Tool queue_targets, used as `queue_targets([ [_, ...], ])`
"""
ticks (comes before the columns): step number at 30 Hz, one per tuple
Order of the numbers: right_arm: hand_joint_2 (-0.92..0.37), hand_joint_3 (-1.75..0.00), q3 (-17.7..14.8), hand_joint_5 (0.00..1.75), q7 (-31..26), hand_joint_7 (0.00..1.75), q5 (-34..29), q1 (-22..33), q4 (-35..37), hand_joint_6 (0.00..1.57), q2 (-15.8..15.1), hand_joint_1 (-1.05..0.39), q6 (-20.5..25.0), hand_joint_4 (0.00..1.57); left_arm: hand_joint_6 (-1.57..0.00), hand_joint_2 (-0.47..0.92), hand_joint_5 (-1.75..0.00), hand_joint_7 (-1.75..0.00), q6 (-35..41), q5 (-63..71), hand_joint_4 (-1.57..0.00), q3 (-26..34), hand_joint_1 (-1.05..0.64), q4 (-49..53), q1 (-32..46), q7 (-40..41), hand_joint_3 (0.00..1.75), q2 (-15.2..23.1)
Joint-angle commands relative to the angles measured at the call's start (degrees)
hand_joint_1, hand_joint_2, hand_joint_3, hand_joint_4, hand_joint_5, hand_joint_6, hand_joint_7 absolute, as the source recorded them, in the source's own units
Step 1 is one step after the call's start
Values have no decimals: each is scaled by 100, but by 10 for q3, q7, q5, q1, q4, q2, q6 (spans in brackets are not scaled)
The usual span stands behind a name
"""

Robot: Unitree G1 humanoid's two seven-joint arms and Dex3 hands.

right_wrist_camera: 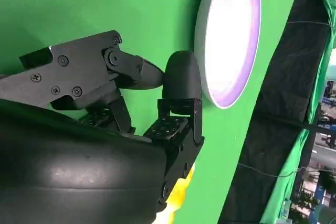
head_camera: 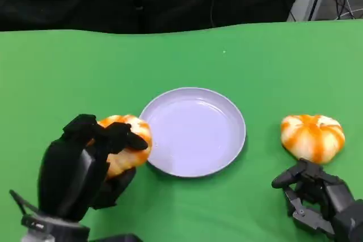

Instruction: Grasp the bread from the table and place it into the plate.

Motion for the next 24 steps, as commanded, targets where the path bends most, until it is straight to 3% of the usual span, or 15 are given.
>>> queue_targets([
  [1,-81,-69,-2,175,-2,125,5,1,4,75,-5,-15,-2,69,-90,38,-173,-121,-23,4,-83,-8,-9,41,-30,26,121,-2],
  [8,-81,-69,-2,175,-2,125,5,1,6,75,-3,-17,-3,69,-88,40,-172,-125,-43,1,-82,-31,-8,92,-81,28,115,-18],
  [15,-81,-69,0,175,-7,126,1,5,-1,74,-1,-17,-1,68,-85,40,-174,-132,-57,5,-81,-56,-10,161,-141,40,123,-40],
  [19,-81,-69,1,175,-10,126,-1,6,-4,74,0,-17,1,69,-76,44,-175,-144,-46,-11,-77,-65,-9,182,-166,0,116,-48],
  [24,-81,-68,4,175,-18,126,-6,6,-5,74,0,-16,4,68,-75,48,-175,-144,-29,-22,-76,-73,-5,198,-195,-35,108,-60],
])
